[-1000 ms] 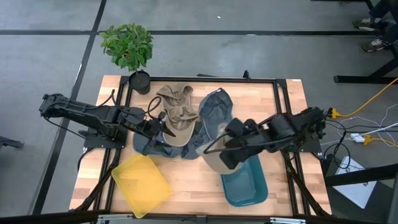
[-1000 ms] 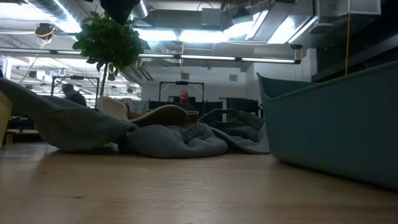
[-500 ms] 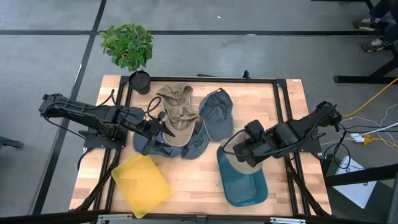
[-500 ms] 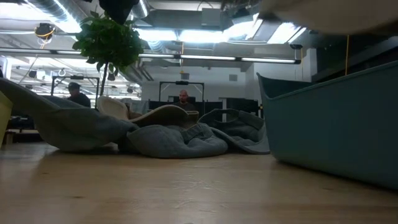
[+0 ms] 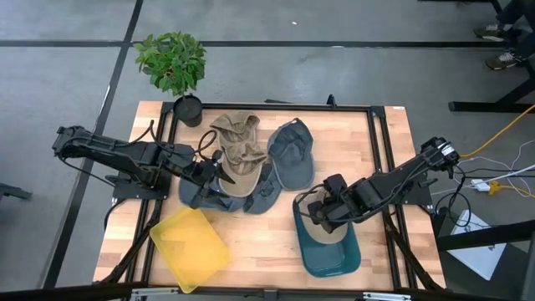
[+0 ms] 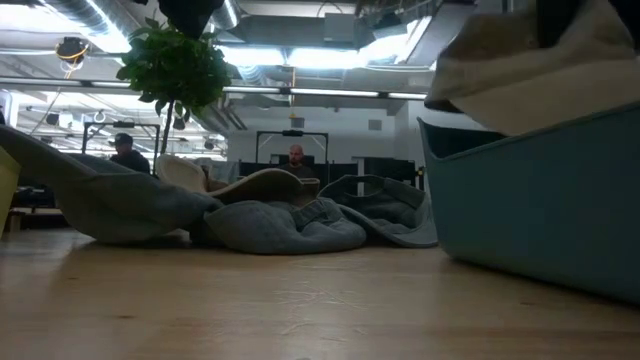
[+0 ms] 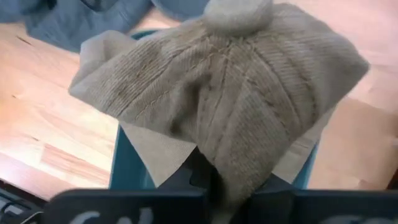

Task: Pick & Place hat
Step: Put the right brown cap into the blue bin

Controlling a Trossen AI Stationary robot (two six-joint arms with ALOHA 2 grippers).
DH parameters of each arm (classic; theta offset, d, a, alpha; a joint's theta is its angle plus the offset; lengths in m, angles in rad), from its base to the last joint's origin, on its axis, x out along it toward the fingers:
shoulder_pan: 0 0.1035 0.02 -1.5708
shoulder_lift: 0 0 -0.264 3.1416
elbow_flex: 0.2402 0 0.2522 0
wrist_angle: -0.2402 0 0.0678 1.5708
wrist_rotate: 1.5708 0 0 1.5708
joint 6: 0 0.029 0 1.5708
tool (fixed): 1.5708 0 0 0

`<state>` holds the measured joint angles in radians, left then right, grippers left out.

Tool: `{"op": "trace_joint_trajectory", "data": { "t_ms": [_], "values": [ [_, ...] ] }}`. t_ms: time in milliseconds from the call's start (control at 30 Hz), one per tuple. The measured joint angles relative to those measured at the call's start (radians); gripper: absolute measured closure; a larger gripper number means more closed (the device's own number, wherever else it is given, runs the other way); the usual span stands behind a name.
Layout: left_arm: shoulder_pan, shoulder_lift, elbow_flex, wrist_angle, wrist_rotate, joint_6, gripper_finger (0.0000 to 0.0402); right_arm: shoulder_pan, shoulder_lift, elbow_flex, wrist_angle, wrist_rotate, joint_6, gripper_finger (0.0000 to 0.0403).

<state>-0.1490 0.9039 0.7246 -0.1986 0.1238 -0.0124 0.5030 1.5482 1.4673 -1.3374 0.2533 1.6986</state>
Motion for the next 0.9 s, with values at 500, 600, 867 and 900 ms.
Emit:
{"op": "trace_joint_trajectory", "data": {
  "t_ms": [500, 600, 867, 900],
  "values": [
    [0.0, 0.0, 0.0, 0.0, 0.0, 0.0, 0.0185, 0.0, 0.0, -0.168, 0.148, -0.024, 0.023, 0.0386],
    [0.0, 0.0, 0.0, 0.0, 0.0, 0.0, 0.0185, 0.0, 0.0, -0.188, 0.178, -0.037, 0.025, 0.0386],
    [0.0, 0.001, 0.0, -0.001, 0.0, 0.0, 0.0185, 0.0, 0.0, -0.198, 0.191, -0.037, -0.003, 0.0376],
    [0.0, 0.001, 0.0, -0.001, 0.0, 0.0, 0.0185, 0.0, 0.0, -0.198, 0.184, -0.037, -0.003, 0.0371]
  ]
}}
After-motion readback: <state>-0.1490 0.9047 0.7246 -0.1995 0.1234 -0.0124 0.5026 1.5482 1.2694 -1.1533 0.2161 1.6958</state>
